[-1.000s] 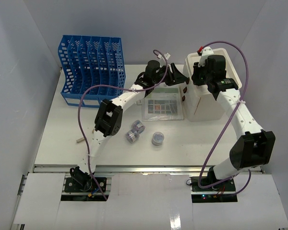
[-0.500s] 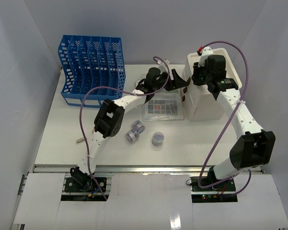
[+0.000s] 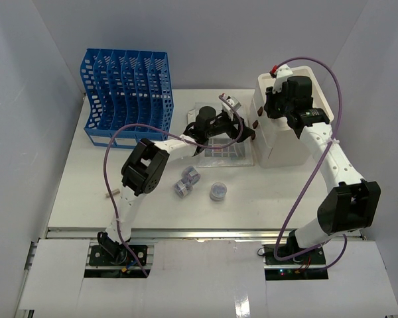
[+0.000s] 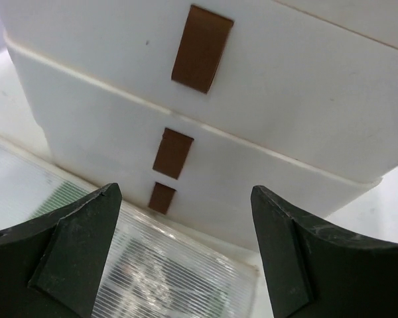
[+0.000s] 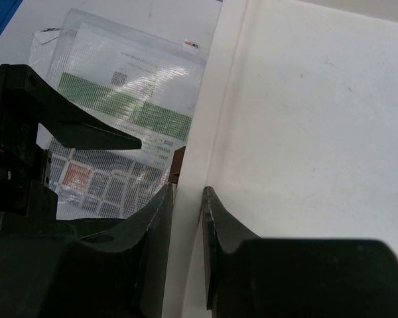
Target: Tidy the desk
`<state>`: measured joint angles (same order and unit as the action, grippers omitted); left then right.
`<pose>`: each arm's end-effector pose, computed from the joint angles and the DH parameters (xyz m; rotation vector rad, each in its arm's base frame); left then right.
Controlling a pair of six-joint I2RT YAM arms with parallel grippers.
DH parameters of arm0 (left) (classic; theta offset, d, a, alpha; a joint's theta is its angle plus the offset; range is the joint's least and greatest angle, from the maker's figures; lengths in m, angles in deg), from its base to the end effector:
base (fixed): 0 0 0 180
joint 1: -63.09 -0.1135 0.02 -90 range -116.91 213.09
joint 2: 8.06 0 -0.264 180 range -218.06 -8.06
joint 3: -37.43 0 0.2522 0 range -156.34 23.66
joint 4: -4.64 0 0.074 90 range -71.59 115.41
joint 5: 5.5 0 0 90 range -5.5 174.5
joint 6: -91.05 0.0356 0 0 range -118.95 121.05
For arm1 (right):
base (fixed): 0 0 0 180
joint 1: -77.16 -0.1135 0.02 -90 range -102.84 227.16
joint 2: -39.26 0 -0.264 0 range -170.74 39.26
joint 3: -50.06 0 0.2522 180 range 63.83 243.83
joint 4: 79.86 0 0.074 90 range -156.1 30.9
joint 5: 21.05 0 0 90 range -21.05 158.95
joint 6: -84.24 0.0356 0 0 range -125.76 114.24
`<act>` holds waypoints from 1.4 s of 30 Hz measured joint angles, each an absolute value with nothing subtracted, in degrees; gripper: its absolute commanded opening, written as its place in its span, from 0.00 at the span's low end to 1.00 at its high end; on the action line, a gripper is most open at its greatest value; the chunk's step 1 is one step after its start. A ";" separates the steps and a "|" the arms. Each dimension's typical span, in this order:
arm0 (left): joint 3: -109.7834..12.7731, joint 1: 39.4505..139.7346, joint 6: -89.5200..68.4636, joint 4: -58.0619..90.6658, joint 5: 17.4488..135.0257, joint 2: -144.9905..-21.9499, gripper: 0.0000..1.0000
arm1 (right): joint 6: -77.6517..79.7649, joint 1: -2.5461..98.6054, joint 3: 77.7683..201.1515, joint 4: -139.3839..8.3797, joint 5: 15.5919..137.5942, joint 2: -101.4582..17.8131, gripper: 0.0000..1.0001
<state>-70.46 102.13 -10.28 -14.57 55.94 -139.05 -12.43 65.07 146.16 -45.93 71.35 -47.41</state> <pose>0.4011 -0.3472 0.2067 0.7978 1.5503 -1.0651 0.3450 0.0754 0.3729 -0.3524 1.9682 0.1026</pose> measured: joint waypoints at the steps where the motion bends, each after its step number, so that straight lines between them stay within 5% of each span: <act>1: -70.38 102.11 -8.19 -15.32 55.43 -139.18 0.87 | -12.78 65.08 146.15 -45.93 71.70 -47.40 0.19; 18: -79.85 101.38 3.22 -24.41 46.86 -153.79 0.51 | -15.74 65.19 146.12 -45.99 75.55 -47.39 0.19; 28: -81.46 100.98 1.87 -27.44 45.84 -153.99 0.51 | -16.36 65.29 145.66 -46.60 76.75 -47.35 0.19; 30: -81.46 100.98 1.45 -27.50 45.86 -153.99 0.44 | -16.37 65.34 145.65 -46.64 76.81 -47.35 0.19; 36: -81.50 100.88 -0.33 -27.39 45.81 -153.94 0.00 | -16.35 65.49 145.62 -46.74 76.83 -47.35 0.18; 42: -79.29 100.70 -2.19 -28.84 46.21 -152.98 0.00 | -16.34 65.54 145.42 -46.99 76.84 -47.35 0.18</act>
